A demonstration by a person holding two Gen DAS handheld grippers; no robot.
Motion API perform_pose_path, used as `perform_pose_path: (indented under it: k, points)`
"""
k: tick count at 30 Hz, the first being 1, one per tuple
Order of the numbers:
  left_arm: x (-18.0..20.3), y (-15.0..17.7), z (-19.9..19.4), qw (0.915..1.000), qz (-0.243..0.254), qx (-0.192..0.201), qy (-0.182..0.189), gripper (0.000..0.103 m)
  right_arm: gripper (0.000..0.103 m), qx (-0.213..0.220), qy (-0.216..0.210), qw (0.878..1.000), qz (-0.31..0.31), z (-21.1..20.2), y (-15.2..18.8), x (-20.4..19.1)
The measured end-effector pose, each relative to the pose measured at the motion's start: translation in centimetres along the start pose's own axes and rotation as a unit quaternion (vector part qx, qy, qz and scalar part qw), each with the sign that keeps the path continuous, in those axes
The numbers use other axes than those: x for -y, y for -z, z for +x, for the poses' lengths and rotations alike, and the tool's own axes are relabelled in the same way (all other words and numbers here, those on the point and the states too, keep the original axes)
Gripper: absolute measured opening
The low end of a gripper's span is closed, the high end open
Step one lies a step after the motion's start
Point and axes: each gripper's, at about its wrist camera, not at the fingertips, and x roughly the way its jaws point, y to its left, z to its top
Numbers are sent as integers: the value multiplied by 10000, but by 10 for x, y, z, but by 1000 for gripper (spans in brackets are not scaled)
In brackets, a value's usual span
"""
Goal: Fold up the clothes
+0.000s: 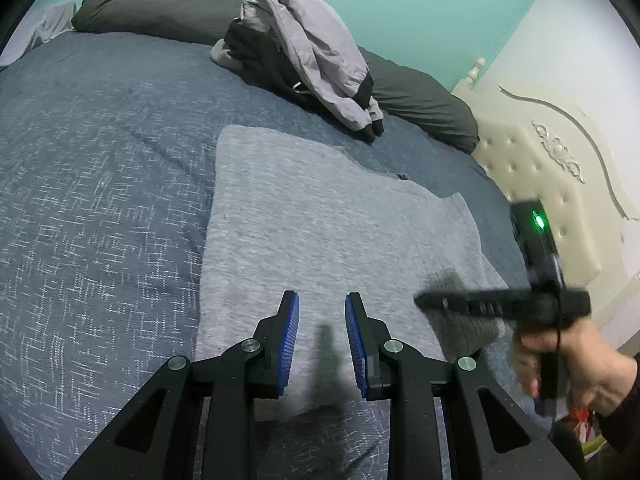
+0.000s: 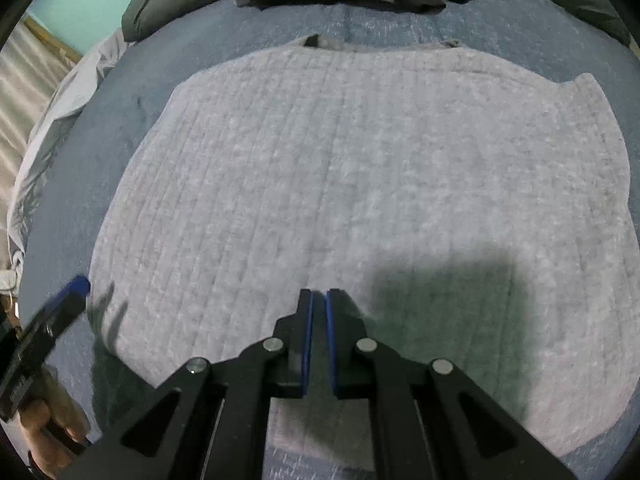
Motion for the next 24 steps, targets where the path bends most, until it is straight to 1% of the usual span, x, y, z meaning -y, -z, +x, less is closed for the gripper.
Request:
perform_pose_path:
  k: [3,7,10,13,16,24]
  points:
    - [-2,0,-2,10000,-31,23,-4,26,5,-126,25,9996,-269,-4,27,-10]
    - [-2,1,-3,10000,-9,30,-17,26,5,-194,-38,9995,-237,-12,57,-7]
    - [-2,3,-3,10000,-13,19,-23,26,5,-200,24,9990,-387,-15,70,-9]
    - [-2,4,-3,10000,2,5,-17,26,5,-233,-5,9991,-349,-16,74,-4]
    - [-5,3,-3,10000,-34,23,-7,26,5,-181,54,9993,-312,-18,58,2]
    - [-23,0,-1,9996,-270,7,-10,26,5,-6,227,9997,-63,2,-10,7]
